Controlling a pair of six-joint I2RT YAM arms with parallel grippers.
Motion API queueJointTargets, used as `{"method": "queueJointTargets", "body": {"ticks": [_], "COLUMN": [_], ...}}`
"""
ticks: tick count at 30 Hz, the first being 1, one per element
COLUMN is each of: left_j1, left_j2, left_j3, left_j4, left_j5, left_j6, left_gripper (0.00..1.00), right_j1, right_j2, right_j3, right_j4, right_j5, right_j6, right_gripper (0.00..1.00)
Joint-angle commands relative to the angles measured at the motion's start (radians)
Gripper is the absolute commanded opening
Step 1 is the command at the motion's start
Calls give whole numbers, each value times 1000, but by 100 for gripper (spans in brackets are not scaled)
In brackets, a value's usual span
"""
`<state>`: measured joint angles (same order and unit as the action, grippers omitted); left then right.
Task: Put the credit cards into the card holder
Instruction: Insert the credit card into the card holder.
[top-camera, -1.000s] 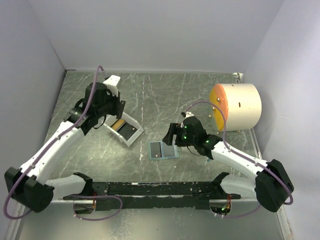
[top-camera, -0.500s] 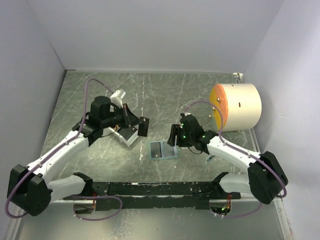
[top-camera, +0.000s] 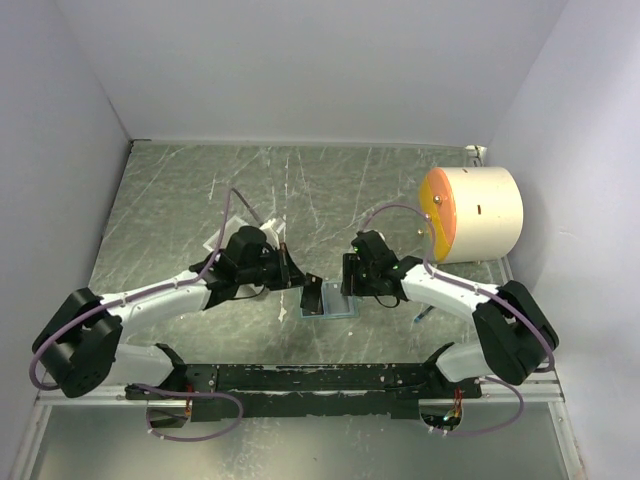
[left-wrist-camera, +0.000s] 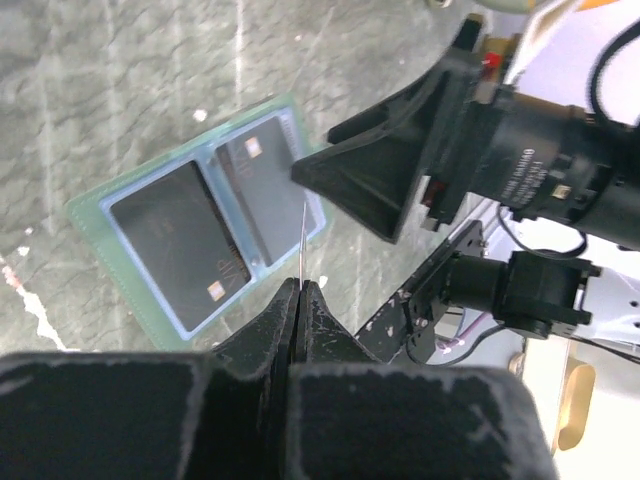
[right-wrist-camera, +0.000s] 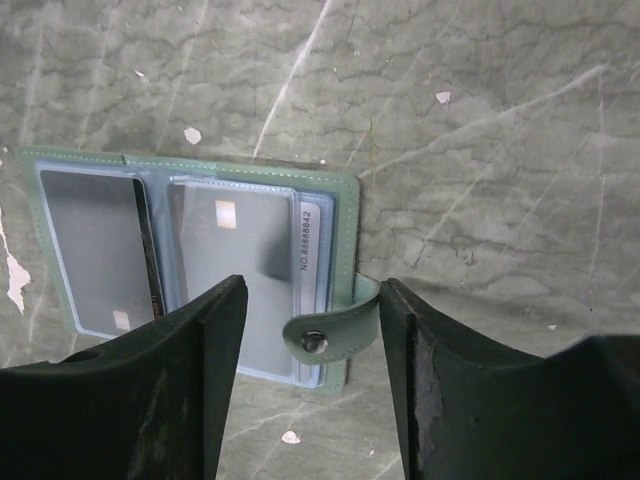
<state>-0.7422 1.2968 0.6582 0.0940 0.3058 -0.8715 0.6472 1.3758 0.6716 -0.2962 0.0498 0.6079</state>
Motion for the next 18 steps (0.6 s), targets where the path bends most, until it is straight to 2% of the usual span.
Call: {"method": "queueJointTargets", "body": {"ticks": [1,7,11,18], "left_j1": [-9,-8,-7,4], "left_j2": [-4,-51,-59,-12], "left_j3": [-36,-29,-40,-71], "left_j4": [80,-24,-12,26], "left_j5": [-75,-150,-102,-43], "left_j6": [-34,26,63,69], "left_gripper": [7,7,7,7], "right_j1": [-4,9,35,52], "right_j2": [-5,-13,-5,-11], "right_j3": [-31,-71,-79,-92], "right_j4": [64,116,146,161], "right_j5": [-22,-94,-130,-107], "right_j6": [-4,21,35,43], "right_gripper": [53,45,43,41]}}
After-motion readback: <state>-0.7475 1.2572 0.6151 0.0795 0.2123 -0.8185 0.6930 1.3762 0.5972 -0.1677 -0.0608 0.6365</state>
